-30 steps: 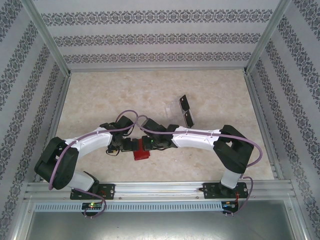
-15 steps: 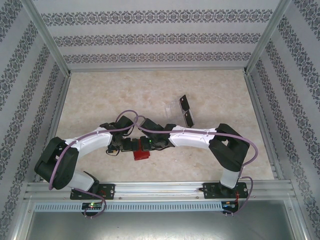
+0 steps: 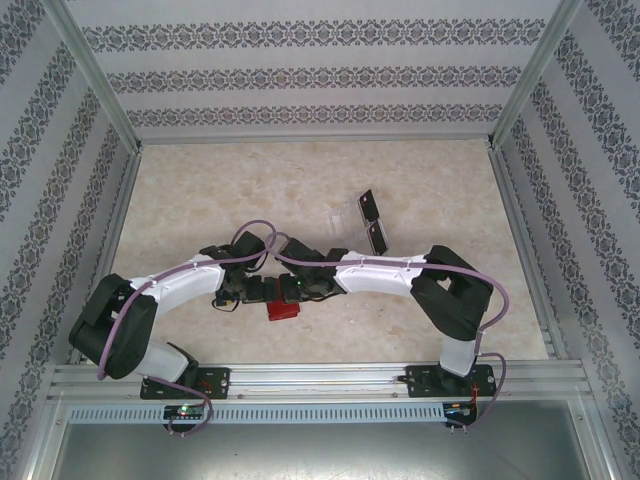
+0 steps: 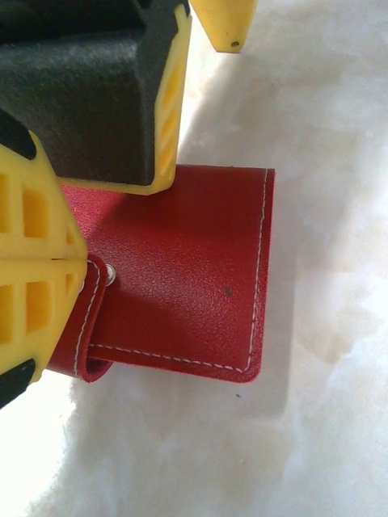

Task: Put the credit cards into the card holder
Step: Close the button on the card holder.

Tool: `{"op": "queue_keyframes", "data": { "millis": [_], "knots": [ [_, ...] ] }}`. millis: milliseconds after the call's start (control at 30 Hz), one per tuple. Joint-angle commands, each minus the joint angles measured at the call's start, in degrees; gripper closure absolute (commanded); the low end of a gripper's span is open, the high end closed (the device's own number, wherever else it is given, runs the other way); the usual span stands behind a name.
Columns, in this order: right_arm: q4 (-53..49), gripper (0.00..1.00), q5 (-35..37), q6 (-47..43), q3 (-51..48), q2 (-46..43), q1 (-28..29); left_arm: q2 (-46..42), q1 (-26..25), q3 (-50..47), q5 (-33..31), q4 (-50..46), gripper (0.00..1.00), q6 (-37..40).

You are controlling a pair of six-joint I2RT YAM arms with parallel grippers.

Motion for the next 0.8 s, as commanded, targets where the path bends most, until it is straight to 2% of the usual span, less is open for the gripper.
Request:
{"op": "queue_keyframes", "data": {
  "millis": [0,767],
  "knots": [
    [0.0,1.0,-0.2,-0.4,1.3,1.3,-0.2,1.0,-1.0,-0.5,3.4,0.6,0.03,0.4],
    [1.7,1.0,-0.4,0.0,1.6,0.8,0.0,1.1,-1.0,-1.0,3.7,1.0,0.03,0.4]
  ]
}}
